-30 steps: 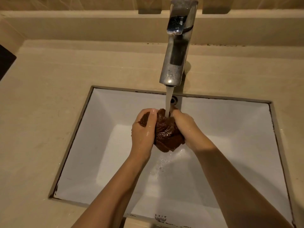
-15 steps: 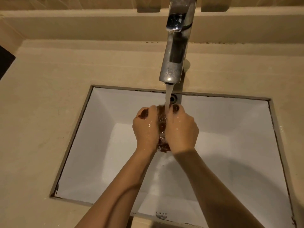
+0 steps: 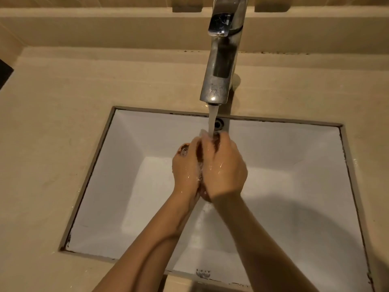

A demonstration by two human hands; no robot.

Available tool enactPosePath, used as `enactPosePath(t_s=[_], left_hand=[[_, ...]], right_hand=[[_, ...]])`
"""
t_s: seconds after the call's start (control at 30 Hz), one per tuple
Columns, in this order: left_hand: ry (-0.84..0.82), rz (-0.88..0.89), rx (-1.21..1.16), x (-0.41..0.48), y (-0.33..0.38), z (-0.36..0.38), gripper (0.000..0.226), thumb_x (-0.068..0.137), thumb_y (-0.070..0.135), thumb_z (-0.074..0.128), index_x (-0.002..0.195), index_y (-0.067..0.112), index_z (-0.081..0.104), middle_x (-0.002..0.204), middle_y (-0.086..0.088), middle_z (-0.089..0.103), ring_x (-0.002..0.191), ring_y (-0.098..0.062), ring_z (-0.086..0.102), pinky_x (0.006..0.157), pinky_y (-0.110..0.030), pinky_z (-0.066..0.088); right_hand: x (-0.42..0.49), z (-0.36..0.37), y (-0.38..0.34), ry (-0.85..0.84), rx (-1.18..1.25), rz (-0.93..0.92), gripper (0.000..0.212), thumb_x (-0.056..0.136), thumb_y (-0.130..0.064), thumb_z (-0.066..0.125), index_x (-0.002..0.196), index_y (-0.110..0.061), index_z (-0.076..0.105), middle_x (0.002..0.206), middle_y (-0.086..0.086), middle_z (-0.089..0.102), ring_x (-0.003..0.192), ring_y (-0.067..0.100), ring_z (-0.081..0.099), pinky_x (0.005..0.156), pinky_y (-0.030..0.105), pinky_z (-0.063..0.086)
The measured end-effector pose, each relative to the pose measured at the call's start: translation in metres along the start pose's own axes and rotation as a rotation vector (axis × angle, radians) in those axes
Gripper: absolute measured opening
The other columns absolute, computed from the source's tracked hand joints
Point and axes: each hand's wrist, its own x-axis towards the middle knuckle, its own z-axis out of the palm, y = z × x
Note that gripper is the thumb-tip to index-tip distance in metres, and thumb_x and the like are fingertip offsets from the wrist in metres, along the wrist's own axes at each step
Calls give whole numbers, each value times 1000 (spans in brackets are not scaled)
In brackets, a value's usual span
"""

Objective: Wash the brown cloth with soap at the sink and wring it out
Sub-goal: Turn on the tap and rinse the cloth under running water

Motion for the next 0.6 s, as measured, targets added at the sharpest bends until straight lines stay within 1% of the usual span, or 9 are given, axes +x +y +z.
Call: enactPosePath(t_s=[0.07,0.2,0.27,0.33,0.37,0.43,0.47,0.53,0.6], left_hand=[[26,12,49,-1,-2,-2,26,91,31,57,81,9,68,72,-7,68,71,-21,65,62,-31,52],[9,78,94,2,-1,-5,22,93,37,53,94,18,64,93,-5,69,91,-20,66,80,-33,55],[14,53,68,4,1,-6,32,94,46,49,105,18,60,101,-6,67,96,-21,64,86,-35,54],[3,8,10,5,3,-6,45,93,51,45,109,11,60,102,-12,67,89,-19,67,81,-32,56],[-24,-9,-17,4,3,-5,47,94,49,46,105,7,61,95,-13,69,80,-15,68,71,-25,57],[-54,-30,-69,-2,0,-1,35,95,39,51,89,9,67,75,-6,69,61,-7,67,55,-18,53],[-43,-35,-83,-6,-2,0,29,94,35,53,83,13,68,70,-2,70,61,-7,67,55,-19,53],[-24,-43,-85,-9,-4,0,25,93,31,56,81,15,70,73,-1,71,74,-14,69,65,-25,56],[-37,-40,-91,-6,-1,-2,24,93,31,55,85,14,69,83,-5,72,84,-20,69,75,-32,57]], right_hand=[[17,-1,3,-12,55,70,29,98,-40,32,97,-20,52,96,3,62,93,23,63,78,32,47],[18,0,17,-44,58,10,32,99,-38,27,120,-21,44,116,5,55,103,22,58,88,35,49],[1,0,18,-103,129,-58,33,97,-37,33,128,-26,40,123,1,42,103,17,55,86,27,51],[-21,3,13,-86,185,-187,34,93,-33,45,125,-22,46,111,-5,39,90,11,53,72,12,48],[-25,5,11,-16,155,-229,31,91,-30,48,120,-19,51,104,-7,39,83,10,49,65,10,42],[-10,7,10,122,114,-163,24,91,-30,44,107,-16,56,98,-3,49,80,13,50,65,18,40],[3,7,10,100,115,-63,22,94,-33,40,100,-17,55,98,1,56,82,16,54,70,25,44],[20,4,13,-4,162,54,25,98,-35,33,93,-19,53,98,5,62,86,19,59,80,36,50],[23,1,17,-27,188,68,29,99,-37,29,103,-20,52,101,4,63,93,21,60,86,41,51]])
